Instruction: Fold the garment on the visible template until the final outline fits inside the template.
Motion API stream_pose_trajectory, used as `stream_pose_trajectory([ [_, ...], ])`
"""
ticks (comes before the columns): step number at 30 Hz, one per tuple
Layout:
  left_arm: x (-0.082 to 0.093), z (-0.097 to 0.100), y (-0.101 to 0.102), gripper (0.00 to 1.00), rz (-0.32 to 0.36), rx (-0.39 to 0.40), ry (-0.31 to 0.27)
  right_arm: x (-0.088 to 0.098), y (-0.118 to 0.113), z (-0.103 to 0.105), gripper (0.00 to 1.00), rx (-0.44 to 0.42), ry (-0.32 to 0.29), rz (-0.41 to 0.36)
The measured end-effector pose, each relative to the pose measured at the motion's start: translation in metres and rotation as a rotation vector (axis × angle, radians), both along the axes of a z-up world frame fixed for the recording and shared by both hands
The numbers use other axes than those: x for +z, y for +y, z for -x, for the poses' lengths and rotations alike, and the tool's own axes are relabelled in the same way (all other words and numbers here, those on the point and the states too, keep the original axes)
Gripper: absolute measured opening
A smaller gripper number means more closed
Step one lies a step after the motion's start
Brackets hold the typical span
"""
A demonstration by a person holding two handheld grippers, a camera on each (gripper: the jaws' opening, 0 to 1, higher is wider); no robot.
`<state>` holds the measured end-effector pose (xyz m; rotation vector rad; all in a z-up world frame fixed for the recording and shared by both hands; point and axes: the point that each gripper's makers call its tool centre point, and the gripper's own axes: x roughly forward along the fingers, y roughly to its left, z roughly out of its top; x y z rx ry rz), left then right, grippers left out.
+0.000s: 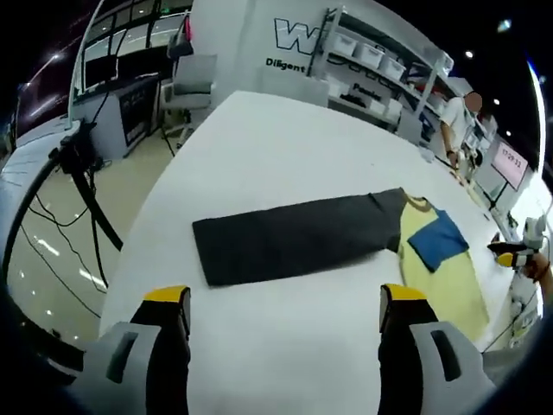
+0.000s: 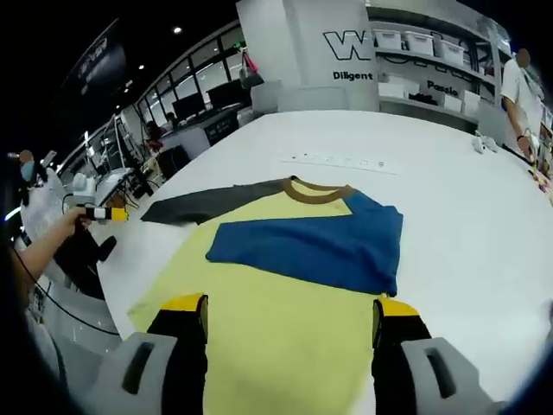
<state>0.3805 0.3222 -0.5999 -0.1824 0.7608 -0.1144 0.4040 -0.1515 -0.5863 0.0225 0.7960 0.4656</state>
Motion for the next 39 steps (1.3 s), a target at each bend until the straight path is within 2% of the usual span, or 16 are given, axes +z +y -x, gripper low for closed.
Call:
stream_pose_trajectory([
  [5, -0.018, -0.016, 0.011, 0.79, 0.034, 0.027, 0.044, 0.004, 0.01, 0.027, 0.74, 0.073, 0.002, 0.004],
  [6, -0.027, -0.023, 0.013, 0.76, 0.075, 0.047, 0.069, 0.005, 0.012, 0.03, 0.74, 0.084, -0.001, 0.008],
  [10, -0.042, -0.028, 0.021, 0.7, 0.092, 0.102, 0.123, 0.01, 0.012, 0.036, 0.72, 0.086, -0.018, 0.01],
  [14, -0.054, -0.034, 0.026, 0.66, 0.079, 0.12, 0.135, 0.014, 0.009, 0.038, 0.7, 0.075, -0.038, 0.007],
  [17, -0.058, -0.036, 0.027, 0.57, 0.11, 0.144, 0.147, 0.015, 0.007, 0.039, 0.69, 0.069, -0.039, 0.012],
  [20, -0.059, -0.043, 0.029, 0.53, 0.102, 0.152, 0.127, 0.018, 0.006, 0.041, 0.68, 0.073, -0.041, 0.018],
  [23, -0.061, -0.044, 0.037, 0.39, 0.079, 0.183, 0.142, 0.02, 0.007, 0.044, 0.68, 0.076, -0.042, 0.022],
  [24, -0.064, -0.042, 0.045, 0.3, 0.072, 0.225, 0.155, 0.021, 0.008, 0.047, 0.68, 0.08, -0.045, 0.017],
  [25, -0.065, -0.041, 0.046, 0.22, 0.07, 0.233, 0.16, 0.021, 0.009, 0.048, 0.68, 0.081, -0.043, 0.016],
  [26, -0.071, -0.036, 0.055, 0.13, 0.04, 0.273, 0.187, 0.022, 0.01, 0.05, 0.68, 0.082, -0.044, 0.02],
  [27, -0.072, -0.035, 0.058, 0.03, 0.027, 0.278, 0.191, 0.022, 0.01, 0.05, 0.68, 0.084, -0.045, 0.021],
  [28, -0.075, -0.035, 0.063, 0.0, 0.018, 0.297, 0.186, 0.022, 0.01, 0.051, 0.68, 0.085, -0.045, 0.02],
  [29, -0.074, -0.037, 0.059, 0.01, 0.053, 0.284, 0.182, 0.022, 0.01, 0.051, 0.68, 0.083, -0.045, 0.021],
  [30, -0.074, -0.037, 0.06, 0.0, 0.053, 0.29, 0.185, 0.023, 0.009, 0.052, 0.68, 0.084, -0.048, 0.023],
  [36, -0.073, -0.038, 0.06, 0.0, 0.029, 0.282, 0.175, 0.024, 0.005, 0.053, 0.69, 0.064, -0.053, 0.03],
  [39, -0.064, -0.041, 0.058, 0.0, 0.016, 0.276, 0.146, 0.023, 0.005, 0.055, 0.7, 0.068, -0.049, 0.036],
])
